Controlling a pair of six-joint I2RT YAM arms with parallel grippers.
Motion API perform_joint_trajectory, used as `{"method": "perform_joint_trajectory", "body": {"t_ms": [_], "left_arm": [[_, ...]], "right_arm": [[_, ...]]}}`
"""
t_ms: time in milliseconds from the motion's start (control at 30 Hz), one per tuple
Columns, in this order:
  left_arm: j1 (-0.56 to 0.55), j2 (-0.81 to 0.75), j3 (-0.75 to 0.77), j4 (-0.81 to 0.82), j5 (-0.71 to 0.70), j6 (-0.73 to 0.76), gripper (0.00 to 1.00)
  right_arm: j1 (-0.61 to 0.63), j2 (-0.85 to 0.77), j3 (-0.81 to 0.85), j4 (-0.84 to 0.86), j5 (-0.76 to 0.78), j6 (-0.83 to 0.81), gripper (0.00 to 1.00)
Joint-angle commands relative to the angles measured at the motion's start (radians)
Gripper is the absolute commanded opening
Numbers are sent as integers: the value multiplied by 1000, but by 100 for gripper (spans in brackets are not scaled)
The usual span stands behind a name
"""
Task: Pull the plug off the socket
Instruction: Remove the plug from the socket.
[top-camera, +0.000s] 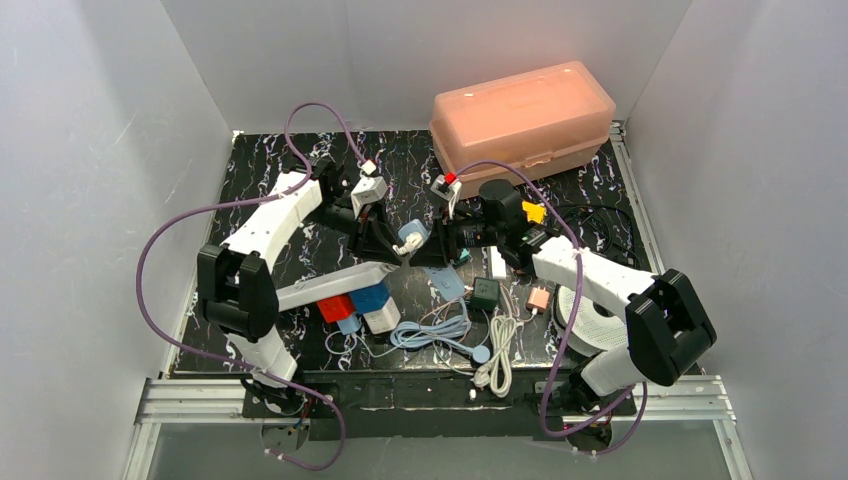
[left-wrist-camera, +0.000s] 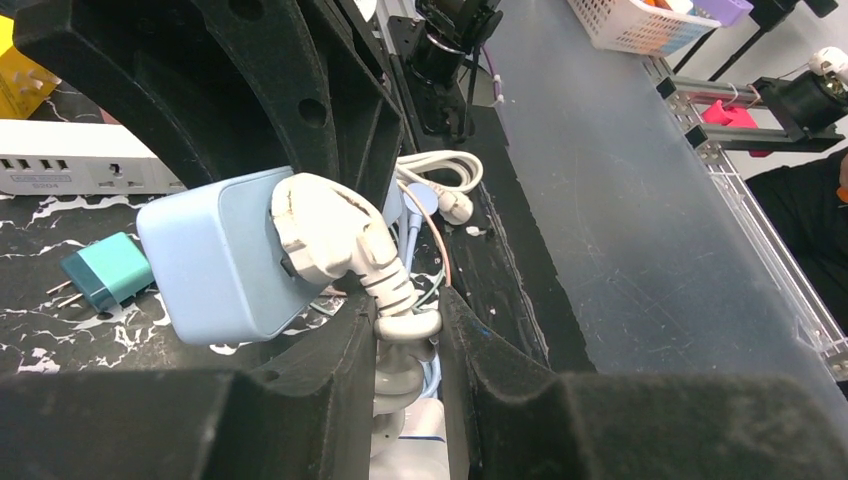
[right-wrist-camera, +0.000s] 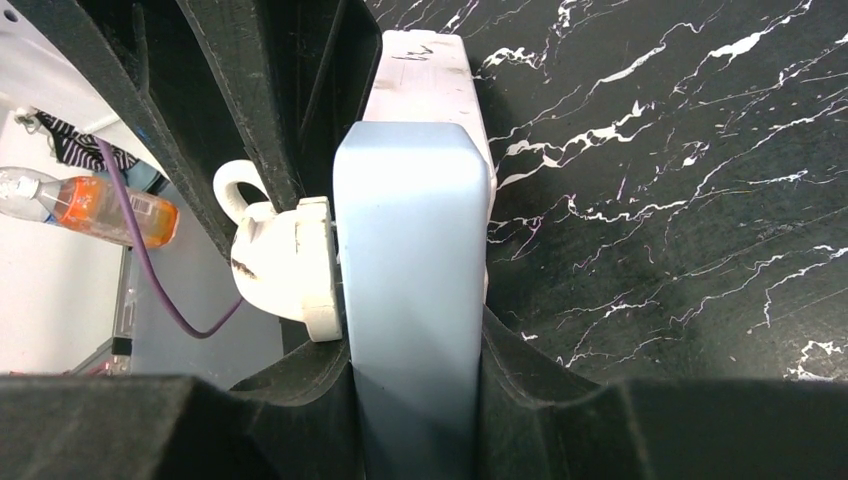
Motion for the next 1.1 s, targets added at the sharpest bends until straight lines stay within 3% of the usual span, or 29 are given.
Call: {"method": "perform_joint_trajectory", "body": {"t_ms": [0, 233, 333, 500, 633, 833, 1067], "left_arm": [[-86, -128, 35, -734, 253, -68, 0], [-85, -144, 29, -734, 243, -66, 0], [-83, -140, 37, -733, 241, -67, 0], [-77, -137, 41, -734, 235, -63, 0], [-68, -134, 49, -734, 219, -63, 0], [8, -87, 42, -734, 180, -57, 0], [52, 12, 33, -734, 85, 0, 0]], "right_arm": [[-55, 42, -30, 60, 344, 27, 1], [-112, 110, -82, 236, 150, 134, 1], [-113, 131, -69, 265, 65, 150, 7], [-111, 130, -42, 214, 69, 122, 9], [-115, 155, 26, 35, 218, 71, 6], [-118, 188, 99, -216, 538, -6, 32], [-120, 154, 41, -229, 587, -12, 51]]}}
